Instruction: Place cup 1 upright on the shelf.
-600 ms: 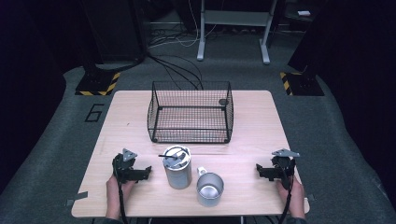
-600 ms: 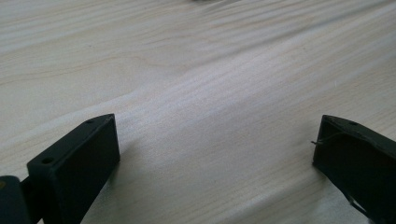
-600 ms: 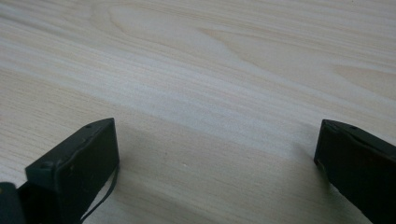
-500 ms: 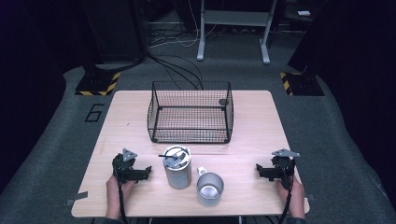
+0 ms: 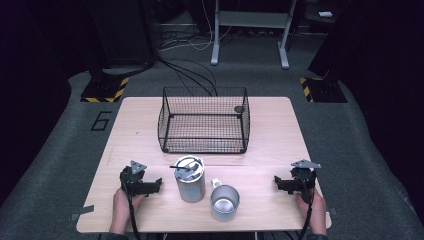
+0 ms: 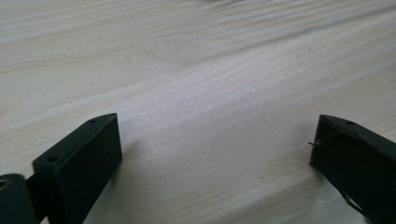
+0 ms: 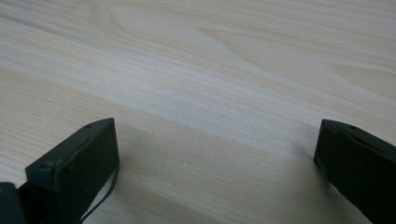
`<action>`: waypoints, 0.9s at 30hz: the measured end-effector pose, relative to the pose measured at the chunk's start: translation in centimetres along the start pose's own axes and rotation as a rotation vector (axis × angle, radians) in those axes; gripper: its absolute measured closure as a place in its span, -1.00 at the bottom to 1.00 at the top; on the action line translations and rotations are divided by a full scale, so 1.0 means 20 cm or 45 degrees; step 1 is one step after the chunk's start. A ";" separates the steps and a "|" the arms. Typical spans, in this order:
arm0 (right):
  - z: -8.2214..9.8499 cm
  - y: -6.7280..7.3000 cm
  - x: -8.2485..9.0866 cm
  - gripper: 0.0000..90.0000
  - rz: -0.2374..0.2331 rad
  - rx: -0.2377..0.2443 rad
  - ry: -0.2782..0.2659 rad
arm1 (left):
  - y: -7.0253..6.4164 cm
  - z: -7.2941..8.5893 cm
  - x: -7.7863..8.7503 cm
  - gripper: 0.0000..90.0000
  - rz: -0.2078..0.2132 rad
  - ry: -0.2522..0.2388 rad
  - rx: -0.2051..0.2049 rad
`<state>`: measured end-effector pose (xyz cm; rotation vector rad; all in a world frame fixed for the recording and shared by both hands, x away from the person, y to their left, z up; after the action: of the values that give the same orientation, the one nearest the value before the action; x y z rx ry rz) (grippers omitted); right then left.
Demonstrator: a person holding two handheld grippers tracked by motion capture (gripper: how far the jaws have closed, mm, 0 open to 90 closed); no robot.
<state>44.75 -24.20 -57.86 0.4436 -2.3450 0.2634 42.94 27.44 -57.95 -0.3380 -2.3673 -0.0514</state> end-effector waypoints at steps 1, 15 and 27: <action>0.00 0.00 0.00 -1.00 0.000 0.000 0.000 | 0.00 0.00 0.00 -0.92 -0.005 -0.002 0.005; 0.00 0.00 0.00 -1.00 0.006 -0.005 -0.003 | -0.03 0.01 0.13 -1.00 0.158 -0.110 -0.004; 0.00 0.00 0.00 -1.00 0.006 -0.005 -0.003 | -0.19 -0.01 0.31 -1.00 0.356 -0.204 -0.101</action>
<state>44.69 -24.16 -57.86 0.4364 -2.3485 0.2605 37.80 25.22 -53.46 -0.7327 -2.4565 0.0139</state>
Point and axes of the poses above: each handheld gripper's, and its own axes: x roughly backward along the jaws, z roughly out of its underside, y roughly to its left, the point moved 7 cm from there along -x, roughly forward along the jaws, and after that the axes turned 5 degrees about x, right-handed, at the moved point
